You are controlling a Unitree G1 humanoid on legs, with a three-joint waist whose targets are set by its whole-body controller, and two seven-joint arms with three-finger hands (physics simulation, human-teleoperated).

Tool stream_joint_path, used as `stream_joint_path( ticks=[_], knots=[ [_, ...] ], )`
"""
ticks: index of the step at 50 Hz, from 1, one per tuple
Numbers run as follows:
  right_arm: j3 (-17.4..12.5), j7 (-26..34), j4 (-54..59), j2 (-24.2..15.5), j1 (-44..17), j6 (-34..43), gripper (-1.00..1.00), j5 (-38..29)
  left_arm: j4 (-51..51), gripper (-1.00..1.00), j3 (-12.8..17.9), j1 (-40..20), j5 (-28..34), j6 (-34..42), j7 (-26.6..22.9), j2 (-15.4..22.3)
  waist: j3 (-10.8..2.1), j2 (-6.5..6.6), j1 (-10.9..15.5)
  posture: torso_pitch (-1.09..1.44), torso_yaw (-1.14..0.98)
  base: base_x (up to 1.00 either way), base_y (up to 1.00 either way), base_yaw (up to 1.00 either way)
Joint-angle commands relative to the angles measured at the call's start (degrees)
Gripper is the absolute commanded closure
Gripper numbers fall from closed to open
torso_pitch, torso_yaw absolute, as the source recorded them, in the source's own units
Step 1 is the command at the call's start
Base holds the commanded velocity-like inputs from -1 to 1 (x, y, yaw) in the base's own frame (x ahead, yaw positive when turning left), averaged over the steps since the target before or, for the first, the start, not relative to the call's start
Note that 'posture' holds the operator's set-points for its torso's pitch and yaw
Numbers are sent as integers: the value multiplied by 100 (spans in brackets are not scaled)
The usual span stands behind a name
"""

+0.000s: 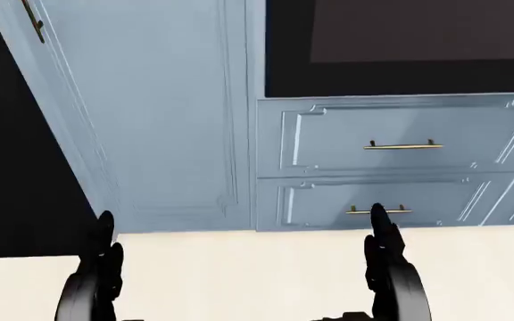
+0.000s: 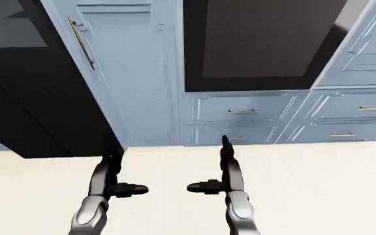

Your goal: Navigate to the hood.

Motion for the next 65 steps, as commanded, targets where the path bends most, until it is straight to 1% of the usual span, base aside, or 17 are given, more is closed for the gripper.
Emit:
stream_joint_path(
  ticks=[1, 3, 4, 5, 7, 8, 23, 24, 30, 42, 48, 53, 56, 59, 60, 62, 65],
  knots=[
    [-12, 31, -447, -26, -153, -402, -100, 37, -475, -100, 16, -176, -40, -336, -12, 19, -5, -45, -12, 0, 0, 0, 0, 0],
    [0, -4, -498, -36, -142, -414, -100, -52, -475, -100, 16, -176, -40, -336, -12, 19, -353, -5, 38, 0, 0, 0, 0, 0],
    [-6, -3, -488, -34, -146, -417, -100, -49, -475, -100, 16, -176, -40, -336, -12, 19, -298, -7, 39, 0, 0, 0, 0, 0],
    [-7, 31, -491, -34, -139, -408, -100, -23, -475, -100, 16, -176, -39, -336, -12, 19, -96, -37, 35, 0, 0, 0, 0, 0],
    [24, 61, -516, -23, -107, -394, -100, -35, -475, -100, 17, -176, -39, -336, -12, 19, -398, -45, 38, 0, 0, 0, 0, 0],
    [27, 92, -524, -19, -101, -377, -100, -9, -475, -100, 17, -176, -39, -336, -12, 19, -426, -44, 42, 0, 0, 0, 0, 0],
    [73, 226, -609, 1, 1, -509, -100, 109, -475, -100, 17, -176, -39, -336, -12, 19, -513, -16, 42, 0, 0, 0, 0, 0],
    [75, 244, -614, -1, 7, -511, -100, 112, -475, -100, 17, -176, -39, -336, -12, 19, -605, 16, 54, 0, 0, 0, 0, 9],
    [54, 298, -669, -6, 23, -480, -100, 139, -475, -100, 17, -176, -39, -336, -12, 19, -415, 4, 98, 0, 0, 0, 0, 34],
    [46, 327, -754, 4, 44, -402, -100, 201, -475, -100, 17, -176, -39, -336, -12, 19, -343, 77, 182, 0, 0, 0, 0, 44],
    [41, 352, -656, -1, 31, -461, -100, 213, -475, -100, 17, -176, -39, -336, -12, 19, -276, -100, 187, 0, 0, 0, 0, 37],
    [50, 352, -662, 2, 34, -453, -100, 204, -475, -100, 17, -176, -39, -336, -12, 19, -299, -51, 115, 0, 0, 0, 0, 28],
    [62, 361, -678, 2, 49, -439, -100, 199, -475, -100, 17, -176, -39, -336, -12, 19, -314, 113, 78, 0, 0, 0, 0, 28],
    [52, 373, -618, 0, 30, -463, -100, 210, -475, -100, 17, -176, -39, -336, -12, 19, -307, 462, 45, 0, 0, 0, 0, 29],
    [54, 378, -627, -2, 36, -451, -100, 212, -475, -100, 17, -176, -39, -336, -12, 19, -322, 251, 98, 0, 0, 0, 0, 28],
    [67, 372, -744, -1, 66, -366, -100, 205, -475, -100, 17, -176, -39, -336, -12, 19, -329, 355, 113, 0, 0, 0, 0, 29],
    [63, 383, -645, 2, 51, -449, -100, 201, -475, -100, 17, -176, -39, -336, -12, 19, -348, 241, 140, 0, 0, 0, 0, 34]
  ],
)
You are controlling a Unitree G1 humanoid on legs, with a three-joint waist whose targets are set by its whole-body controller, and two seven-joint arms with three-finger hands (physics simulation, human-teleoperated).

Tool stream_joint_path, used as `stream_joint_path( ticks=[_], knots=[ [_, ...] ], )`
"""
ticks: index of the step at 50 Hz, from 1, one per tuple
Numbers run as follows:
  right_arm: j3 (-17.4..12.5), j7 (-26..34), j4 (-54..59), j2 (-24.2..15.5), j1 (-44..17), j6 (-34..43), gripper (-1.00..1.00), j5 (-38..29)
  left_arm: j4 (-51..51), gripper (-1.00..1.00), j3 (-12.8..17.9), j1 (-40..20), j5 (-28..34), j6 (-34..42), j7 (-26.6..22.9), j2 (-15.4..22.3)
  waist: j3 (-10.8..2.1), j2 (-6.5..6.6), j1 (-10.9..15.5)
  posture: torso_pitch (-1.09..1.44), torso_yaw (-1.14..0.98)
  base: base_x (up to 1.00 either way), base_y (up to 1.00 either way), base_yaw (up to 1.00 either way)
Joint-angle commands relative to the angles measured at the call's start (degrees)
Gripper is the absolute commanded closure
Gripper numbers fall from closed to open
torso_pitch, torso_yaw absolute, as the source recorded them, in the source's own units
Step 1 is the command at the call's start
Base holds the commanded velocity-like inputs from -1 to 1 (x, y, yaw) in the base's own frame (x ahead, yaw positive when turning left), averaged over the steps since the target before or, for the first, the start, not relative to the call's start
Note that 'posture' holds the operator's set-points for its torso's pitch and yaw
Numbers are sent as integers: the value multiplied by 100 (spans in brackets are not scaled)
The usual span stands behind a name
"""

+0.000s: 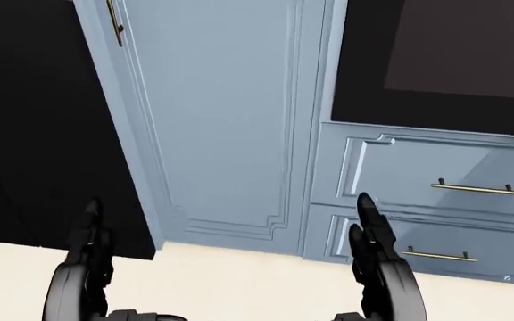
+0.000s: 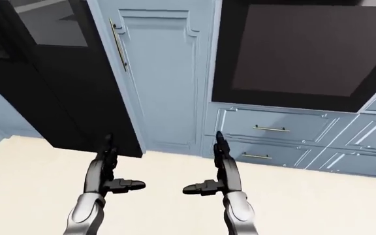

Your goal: Navigate to the hood.

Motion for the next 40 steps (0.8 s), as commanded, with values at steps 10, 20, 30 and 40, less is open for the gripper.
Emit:
stream_joint_path(
  ticks=[10, 20, 30, 40],
  knots=[
    [-99, -7, -232, -43, -128, -226, -100, 54, -261, -100, -78, -121, -13, -200, -39, -22, -37, -555, -140, 0, 0, 0, 0, 36],
    [-78, 26, -332, -33, -79, -185, -100, 76, -261, -100, -78, -121, -13, -200, -39, -22, -45, -88, -134, 0, 0, 0, 0, 36],
    [-46, 20, -416, -20, -41, -153, -100, 67, -261, -100, -78, -121, -13, -200, -39, -22, -83, -25, -31, 0, 0, 0, 0, 36],
    [-63, 44, -426, -33, -23, -188, -100, 65, -261, -100, -78, -121, -13, -200, -39, -22, -52, -568, -95, 0, 0, 0, 0, 36]
  ],
)
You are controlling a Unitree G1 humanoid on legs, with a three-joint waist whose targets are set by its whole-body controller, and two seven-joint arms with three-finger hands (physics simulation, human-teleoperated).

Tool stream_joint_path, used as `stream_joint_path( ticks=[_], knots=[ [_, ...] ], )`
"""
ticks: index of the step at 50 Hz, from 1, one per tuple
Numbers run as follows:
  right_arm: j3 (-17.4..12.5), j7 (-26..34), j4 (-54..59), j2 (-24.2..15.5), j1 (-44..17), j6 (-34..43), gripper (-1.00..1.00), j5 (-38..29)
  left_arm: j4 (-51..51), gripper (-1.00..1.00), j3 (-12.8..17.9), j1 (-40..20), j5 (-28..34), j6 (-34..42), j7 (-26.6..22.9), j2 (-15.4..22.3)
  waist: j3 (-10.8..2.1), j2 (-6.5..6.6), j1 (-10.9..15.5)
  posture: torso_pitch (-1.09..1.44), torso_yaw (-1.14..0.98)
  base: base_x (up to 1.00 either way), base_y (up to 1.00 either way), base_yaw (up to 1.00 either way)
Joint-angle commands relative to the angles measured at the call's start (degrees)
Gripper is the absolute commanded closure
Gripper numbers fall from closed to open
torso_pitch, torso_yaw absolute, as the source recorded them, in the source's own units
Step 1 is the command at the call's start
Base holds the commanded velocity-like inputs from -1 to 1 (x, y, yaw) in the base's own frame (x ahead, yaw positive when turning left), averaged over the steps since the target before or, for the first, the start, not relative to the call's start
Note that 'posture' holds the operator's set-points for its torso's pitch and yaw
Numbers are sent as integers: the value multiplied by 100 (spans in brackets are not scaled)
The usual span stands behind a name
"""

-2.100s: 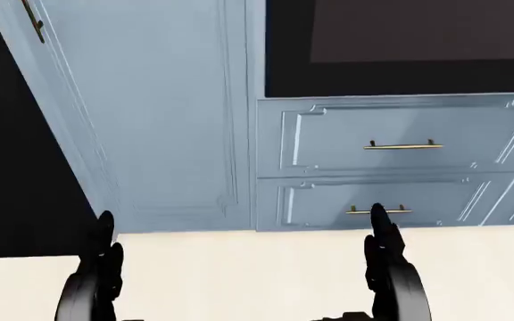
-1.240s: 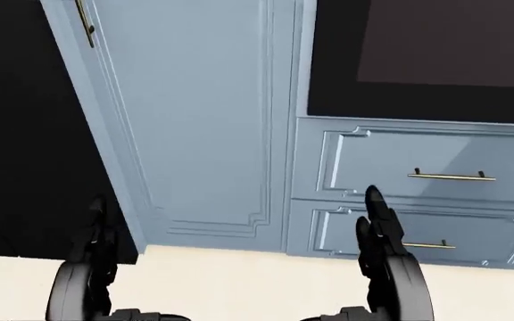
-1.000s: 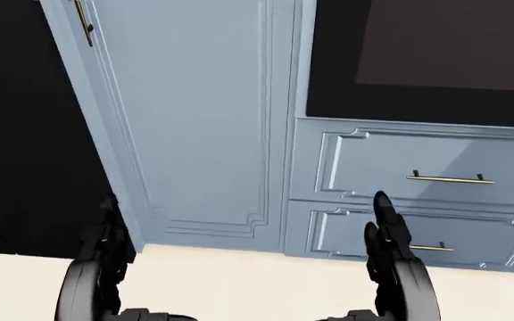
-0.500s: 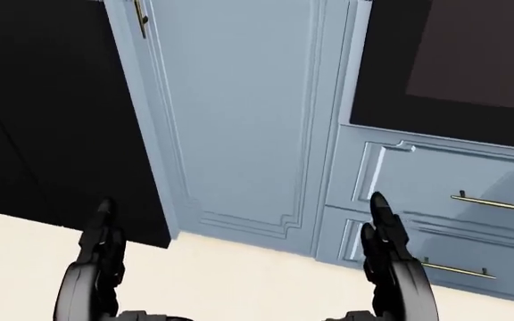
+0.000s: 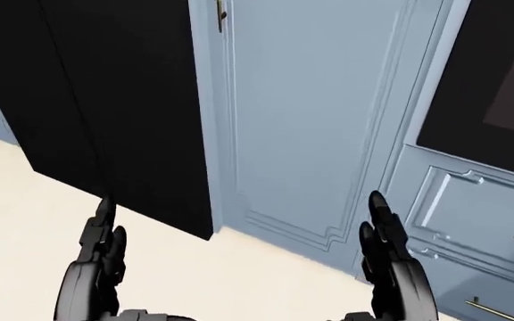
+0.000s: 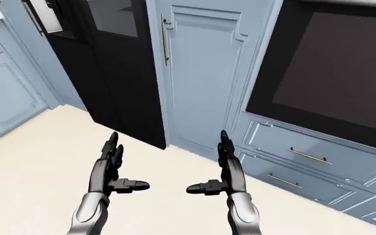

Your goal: Navigate to the hood.

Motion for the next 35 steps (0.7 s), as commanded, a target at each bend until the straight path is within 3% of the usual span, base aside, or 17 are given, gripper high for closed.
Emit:
stream_joint_path(
  ticks=[1, 3, 8, 10, 12, 13, 15, 22, 24, 26, 28, 30, 32, 35],
  knots=[
    [62, 26, -253, 21, -113, -171, -100, 20, -273, -100, 81, -104, -9, -167, 12, 50, -88, -33, 34, 0, 0, 0, 0, 36],
    [63, 29, -232, 20, -121, -188, -100, 12, -273, -100, 81, -103, -9, -167, 12, 50, -131, 31, 46, 0, 0, 0, 0, 36],
    [69, 37, -209, 27, -120, -219, -100, 6, -273, -100, 81, -103, -9, -167, 12, 50, -62, 345, 21, 0, 0, 0, 0, 36],
    [70, 37, -202, 29, -127, -226, -100, 10, -273, -100, 81, -104, -9, -167, 12, 50, -71, 538, 3, 0, 0, 0, 0, 36],
    [81, 36, -208, 33, -122, -231, -100, 4, -273, -100, 81, -103, -9, -167, 12, 50, -161, 872, 6, 0, 0, 0, 0, 36],
    [82, 34, -225, 33, -118, -222, -100, 4, -273, -100, 81, -103, -9, -167, 12, 50, -150, 757, 49, 0, 0, 0, 0, 36],
    [85, 36, -238, 34, -109, -219, -100, 7, -273, -100, 81, -103, -9, -167, 12, 50, -121, 720, 79, 0, 0, 0, 0, 36],
    [79, 42, -210, 32, -116, -251, -100, 15, -273, -100, 81, -103, -9, -167, 12, 50, -77, 350, 88, 0, 0, 0, 0, 36],
    [60, 28, -222, 30, -118, -259, -100, 26, -273, -100, 81, -103, -9, -167, 12, 50, -65, 183, 75, 0, 0, 0, 0, 36],
    [63, 34, -230, 31, -109, -277, -100, 31, -273, -100, 81, -103, -9, -167, 12, 50, -128, -132, 54, 0, 0, 0, 0, 36],
    [54, 21, -257, 28, -111, -246, -100, 35, -273, -100, 81, -103, -9, -167, 12, 50, -86, 14, -17, 0, 0, 0, 0, 31],
    [49, 29, -254, 25, -113, -243, -100, 44, -273, -100, 81, -103, -9, -167, 12, 50, -75, -6, 18, 0, 0, 0, 0, 29],
    [56, 23, -296, 27, -101, -212, -100, 40, -273, -100, 81, -103, -9, -167, 12, 50, -119, 69, 39, 0, 0, 0, 0, 29],
    [47, 30, -296, 29, -100, -219, -100, 61, -273, -100, 81, -103, -9, -167, 12, 50, -70, 235, 33, 0, 0, 0, 0, 29]
  ],
)
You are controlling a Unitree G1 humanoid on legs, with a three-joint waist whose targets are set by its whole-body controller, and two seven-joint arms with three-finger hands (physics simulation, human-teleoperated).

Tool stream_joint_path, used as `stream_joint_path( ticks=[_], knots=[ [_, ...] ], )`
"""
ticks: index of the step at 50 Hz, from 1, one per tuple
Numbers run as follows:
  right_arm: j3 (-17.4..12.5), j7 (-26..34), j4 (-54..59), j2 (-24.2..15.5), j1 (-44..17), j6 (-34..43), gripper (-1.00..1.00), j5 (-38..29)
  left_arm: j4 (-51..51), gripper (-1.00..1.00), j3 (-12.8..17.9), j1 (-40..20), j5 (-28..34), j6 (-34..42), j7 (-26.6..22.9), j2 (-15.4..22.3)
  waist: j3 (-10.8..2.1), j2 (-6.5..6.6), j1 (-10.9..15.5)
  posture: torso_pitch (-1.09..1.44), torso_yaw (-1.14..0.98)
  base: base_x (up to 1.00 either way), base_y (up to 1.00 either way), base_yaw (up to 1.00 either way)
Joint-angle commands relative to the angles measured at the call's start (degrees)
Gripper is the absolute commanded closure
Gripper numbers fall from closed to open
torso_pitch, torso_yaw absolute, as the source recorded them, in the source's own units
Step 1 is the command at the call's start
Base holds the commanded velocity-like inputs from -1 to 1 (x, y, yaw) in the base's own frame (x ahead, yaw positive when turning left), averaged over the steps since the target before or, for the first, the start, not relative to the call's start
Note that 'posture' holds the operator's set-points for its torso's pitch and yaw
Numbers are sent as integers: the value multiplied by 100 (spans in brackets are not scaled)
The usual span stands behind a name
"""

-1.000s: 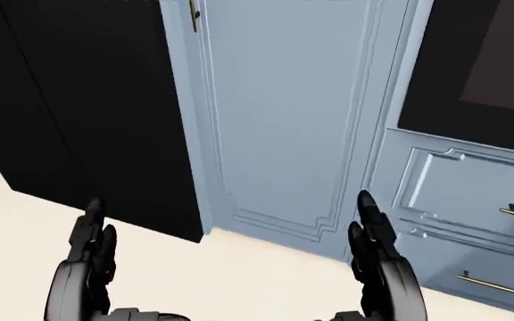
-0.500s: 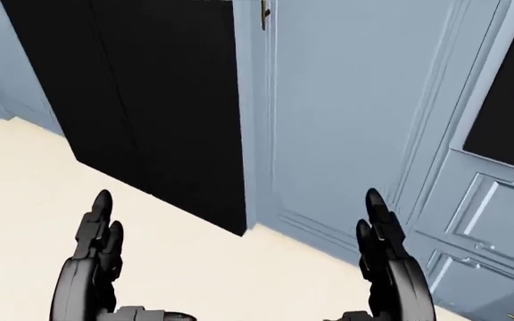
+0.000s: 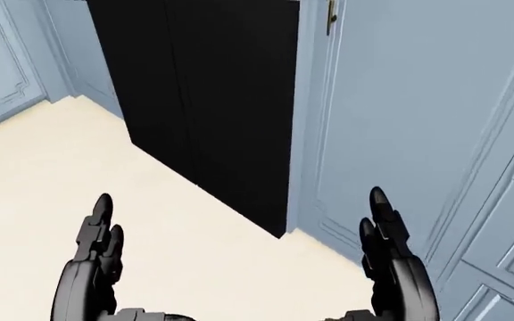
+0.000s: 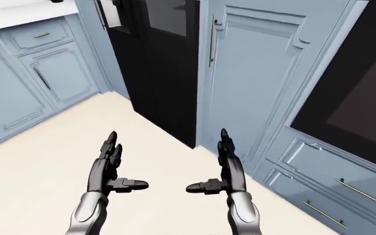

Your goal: Navigate to the hood.

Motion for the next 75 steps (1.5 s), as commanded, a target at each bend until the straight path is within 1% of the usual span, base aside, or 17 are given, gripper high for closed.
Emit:
stream_joint_path(
  ticks=[1, 4, 6, 7, 9, 17, 20, 21, 24, 30, 34, 44, 48, 58, 63, 64, 75],
  knots=[
    [40, 32, -207, 18, -104, -184, -100, 29, -235, -100, 38, -93, -10, -188, 20, 32, -69, -4, 10, 0, 0, 0, 0, 29],
    [47, 37, -177, 17, -107, -208, -100, 21, -235, -100, 38, -93, -10, -188, 20, 32, -78, 279, -14, 0, 0, 0, 0, 30],
    [50, 36, -211, 15, -102, -180, -100, 22, -235, -100, 38, -93, -10, -188, 20, 32, -196, 658, 9, 0, 0, 0, 0, 30],
    [45, 37, -176, 15, -116, -199, -100, 22, -235, -100, 38, -93, -10, -188, 20, 32, -108, 366, 81, 0, 0, 0, 0, 30],
    [57, 32, -212, 19, -102, -180, -100, 14, -235, -100, 38, -93, -10, -188, 20, 32, -143, 402, 89, 0, 0, 0, 0, 30],
    [47, 37, -198, 19, -117, -161, -100, 34, -235, -100, 38, -93, -10, -188, 20, 32, -76, -62, 64, 0, 0, 0, 0, 30],
    [50, 36, -217, 19, -103, -159, -100, 33, -235, -100, 38, -93, -10, -188, 20, 32, -174, -536, 25, 0, 0, 0, 0, 31],
    [53, 37, -228, 19, -98, -153, -100, 33, -235, -100, 38, -93, -10, -188, 20, 32, -115, -240, -25, 0, 0, 0, 0, 30],
    [18, 14, -199, 18, -125, -168, -100, 52, -235, -100, 38, -93, -10, -188, 20, 32, -120, -286, -3, 0, 0, 0, 0, 30],
    [24, 24, -178, 18, -120, -208, -100, 58, -235, -100, 38, -93, -10, -188, 20, 32, -57, 41, 3, 0, 0, 0, 0, 30],
    [32, 25, -138, 21, -135, -233, -100, 56, -235, -100, 38, -93, -10, -188, 20, 32, -158, 582, -2, 0, 0, 0, 0, 30],
    [13, -24, -138, 23, -157, -214, -100, 75, -235, -100, 38, -93, -10, -188, 20, 32, -84, 50, 64, 0, 0, 0, 0, 31],
    [21, -16, -116, 18, -157, -233, -100, 73, -235, -100, 38, -93, -10, -188, 20, 32, -137, -431, 33, 0, 0, 0, 0, 30],
    [23, -7, -229, 8, -124, -150, -100, 74, -235, -100, 38, -93, -10, -188, 20, 32, -68, -14, 13, 0, 0, 0, 0, 30],
    [25, 0, -191, 11, -139, -180, -100, 58, -235, -100, 38, -93, -10, -188, 20, 32, -173, 602, -5, 0, 0, 0, 0, 31],
    [27, -2, -160, 11, -148, -201, -100, 46, -235, -100, 38, -93, -10, -188, 20, 32, -128, 387, 55, 0, 0, 0, 0, 30],
    [11, 8, -148, 7, -142, -234, -100, 55, -235, -100, 38, -93, -10, -188, 20, 32, -68, -145, 57, 0, 0, 0, 0, 30]
  ],
)
